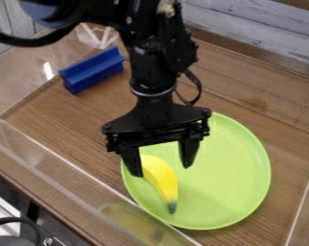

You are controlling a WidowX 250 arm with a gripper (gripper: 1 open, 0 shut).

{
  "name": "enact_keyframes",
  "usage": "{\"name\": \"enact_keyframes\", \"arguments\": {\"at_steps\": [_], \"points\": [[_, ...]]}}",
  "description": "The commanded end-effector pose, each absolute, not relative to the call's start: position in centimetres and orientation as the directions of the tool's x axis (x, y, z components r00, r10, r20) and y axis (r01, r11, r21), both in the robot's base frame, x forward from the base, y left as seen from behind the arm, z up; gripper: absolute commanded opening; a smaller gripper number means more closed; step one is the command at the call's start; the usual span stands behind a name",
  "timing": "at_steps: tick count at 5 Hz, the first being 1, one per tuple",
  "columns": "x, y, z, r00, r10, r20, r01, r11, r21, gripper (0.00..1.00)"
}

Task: Put the banana in the green plate

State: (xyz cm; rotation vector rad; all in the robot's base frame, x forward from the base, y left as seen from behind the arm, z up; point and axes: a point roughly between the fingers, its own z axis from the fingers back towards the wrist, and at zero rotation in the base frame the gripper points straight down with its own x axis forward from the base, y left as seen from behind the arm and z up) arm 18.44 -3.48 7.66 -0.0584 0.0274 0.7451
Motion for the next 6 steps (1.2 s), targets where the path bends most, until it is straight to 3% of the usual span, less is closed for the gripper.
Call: {"name": "enact_keyframes", "arguments": {"at_steps": [1,6], "points": [[18.8,-3.2,7.5,0.708,0.705,-0.034,-0.706,0.705,-0.071,1.00],[18.8,-2.3,5.4,0.673,0.738,-0.048,-0.739,0.669,-0.078,1.00]]}}
